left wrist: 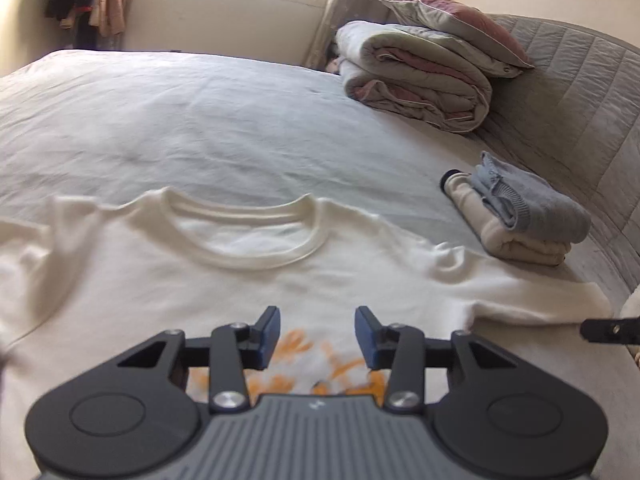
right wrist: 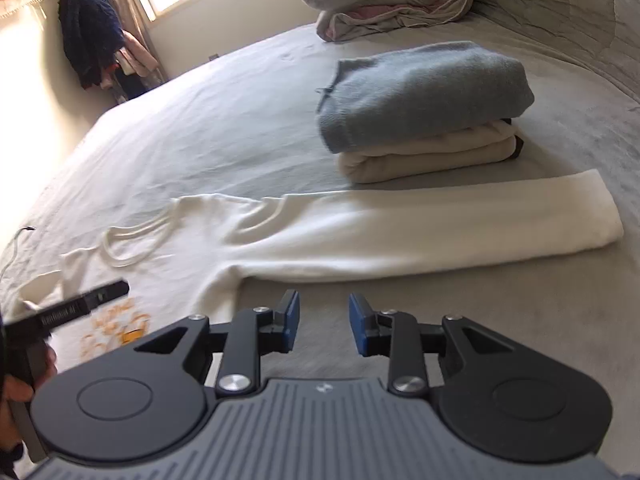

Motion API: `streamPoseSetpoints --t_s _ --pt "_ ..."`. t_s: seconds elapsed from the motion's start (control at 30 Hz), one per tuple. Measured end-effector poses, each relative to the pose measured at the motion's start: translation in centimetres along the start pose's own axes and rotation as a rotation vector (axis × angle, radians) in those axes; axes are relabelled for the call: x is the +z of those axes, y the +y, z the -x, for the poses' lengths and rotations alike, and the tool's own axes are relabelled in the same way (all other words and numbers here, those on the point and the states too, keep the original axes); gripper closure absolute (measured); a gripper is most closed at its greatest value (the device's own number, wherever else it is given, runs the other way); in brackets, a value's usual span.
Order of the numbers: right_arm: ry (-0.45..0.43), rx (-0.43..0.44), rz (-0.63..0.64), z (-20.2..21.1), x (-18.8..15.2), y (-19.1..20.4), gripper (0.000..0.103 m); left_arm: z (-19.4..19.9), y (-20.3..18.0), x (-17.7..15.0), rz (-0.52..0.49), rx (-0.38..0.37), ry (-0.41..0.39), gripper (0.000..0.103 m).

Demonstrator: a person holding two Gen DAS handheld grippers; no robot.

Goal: Fold clothes

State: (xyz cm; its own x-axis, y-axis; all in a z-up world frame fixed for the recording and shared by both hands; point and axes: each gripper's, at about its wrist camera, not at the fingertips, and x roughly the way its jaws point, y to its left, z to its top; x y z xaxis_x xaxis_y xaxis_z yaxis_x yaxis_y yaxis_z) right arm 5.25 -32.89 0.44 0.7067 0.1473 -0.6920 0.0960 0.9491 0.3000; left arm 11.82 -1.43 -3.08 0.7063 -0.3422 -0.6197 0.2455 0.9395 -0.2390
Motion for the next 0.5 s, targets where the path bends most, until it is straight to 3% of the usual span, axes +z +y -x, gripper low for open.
streamPoseSetpoints --t_s 0.2,0.5 --pt "-0.025 0.014 0.043 2.7 -1.0 3.9 0.064 4.7 4.1 -1.3 0.029 0.1 -0.023 0.051" --pt "-0.045 0.02 0.07 4.3 -2.9 9.5 0.06 11.1 10.3 -2.4 -0.01 0.297 -0.148 0.042"
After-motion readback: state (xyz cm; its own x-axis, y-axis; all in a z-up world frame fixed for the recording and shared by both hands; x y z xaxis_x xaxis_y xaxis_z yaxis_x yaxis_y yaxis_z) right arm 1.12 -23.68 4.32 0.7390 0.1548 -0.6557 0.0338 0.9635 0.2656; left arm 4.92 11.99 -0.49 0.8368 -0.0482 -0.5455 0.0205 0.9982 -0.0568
